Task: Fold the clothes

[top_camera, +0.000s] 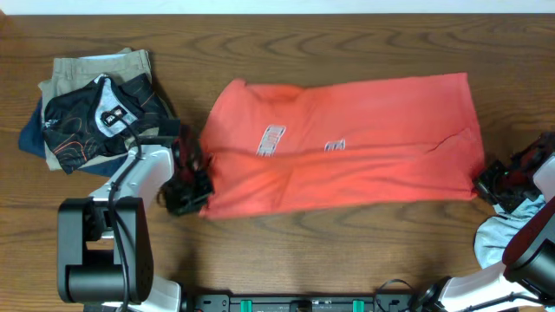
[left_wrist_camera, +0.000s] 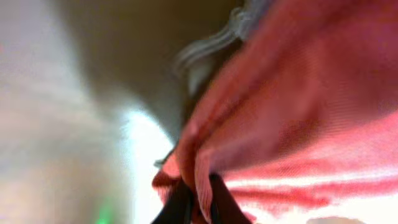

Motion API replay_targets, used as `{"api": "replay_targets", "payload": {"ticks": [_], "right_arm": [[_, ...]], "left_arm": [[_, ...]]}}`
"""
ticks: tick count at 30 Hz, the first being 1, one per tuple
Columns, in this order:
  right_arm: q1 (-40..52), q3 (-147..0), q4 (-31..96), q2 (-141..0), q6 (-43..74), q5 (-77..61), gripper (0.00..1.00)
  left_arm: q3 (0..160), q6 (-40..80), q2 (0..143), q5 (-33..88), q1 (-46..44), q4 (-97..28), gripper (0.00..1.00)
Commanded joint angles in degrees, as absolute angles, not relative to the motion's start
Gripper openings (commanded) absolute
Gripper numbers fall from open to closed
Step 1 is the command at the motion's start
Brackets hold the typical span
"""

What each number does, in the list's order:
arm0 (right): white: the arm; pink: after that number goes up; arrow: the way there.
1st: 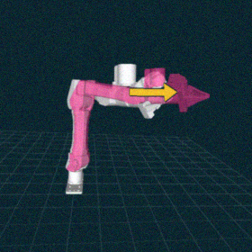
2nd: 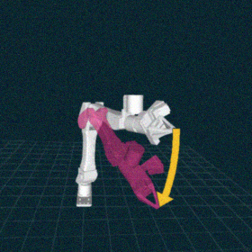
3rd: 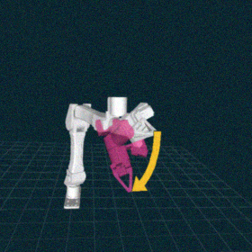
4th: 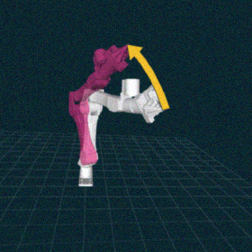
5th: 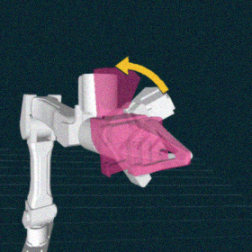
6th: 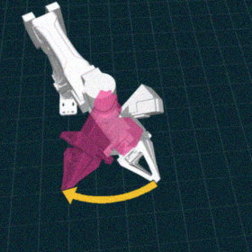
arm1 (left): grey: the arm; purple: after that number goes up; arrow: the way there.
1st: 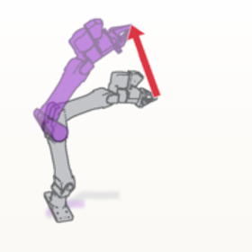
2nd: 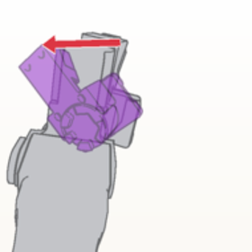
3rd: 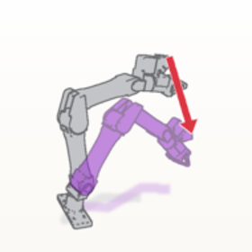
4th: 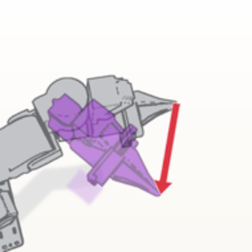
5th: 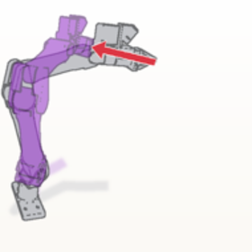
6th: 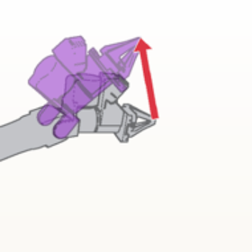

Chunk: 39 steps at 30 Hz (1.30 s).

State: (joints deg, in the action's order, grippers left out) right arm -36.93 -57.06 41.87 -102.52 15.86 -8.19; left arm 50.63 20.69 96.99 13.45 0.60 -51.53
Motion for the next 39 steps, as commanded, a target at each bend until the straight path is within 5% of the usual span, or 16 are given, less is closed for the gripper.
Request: {"api": "replay_targets", "payload": {"ticks": [1,9,11,13,14,16,18,28,39], "right_arm": [[-37.6,-56.5,43.0,-102.6,18.4,-0.9,0.02],[-37.7,-57.0,45.5,-99.6,17.5,-3.4,0.08],[-37.7,-57.5,45.5,-96.9,17.5,-3.5,0.15],[-37.8,-58.6,45.2,-93.6,17.5,-4.8,0.24],[-37.8,-59.0,44.7,-92.3,17.5,-6.3,0.42],[-37.8,-59.5,42.8,-89.0,17.5,-10.9,0.7],[-37.8,-59.6,41.1,-86.8,15.0,-15.7,0.73],[-34.0,-59.5,43.4,-83.9,8.4,-23.2,0.66],[-29.5,-59.5,46.9,-83.9,6.3,-19.7,0.6]], "left_arm": [[50.2,24.3,97.6,7.0,3.9,-55.5,0.06],[51.5,17.8,93.0,12.8,5.0,-57.6,0.07],[53.1,17.6,90.1,13.1,5.0,-58.9,0.23],[54.9,17.6,86.8,13.1,5.0,-60.1,0.53],[55.8,17.7,84.8,13.1,5.0,-60.4,0.62],[57.6,17.6,81.1,13.4,5.0,-60.0,0.75],[58.7,17.3,78.4,14.4,5.0,-57.9,0.76],[64.1,10.0,81.9,19.5,-2.7,-35.4,0.76],[86.0,3.3,107.1,17.4,-10.9,-32.1,0.75]]}}
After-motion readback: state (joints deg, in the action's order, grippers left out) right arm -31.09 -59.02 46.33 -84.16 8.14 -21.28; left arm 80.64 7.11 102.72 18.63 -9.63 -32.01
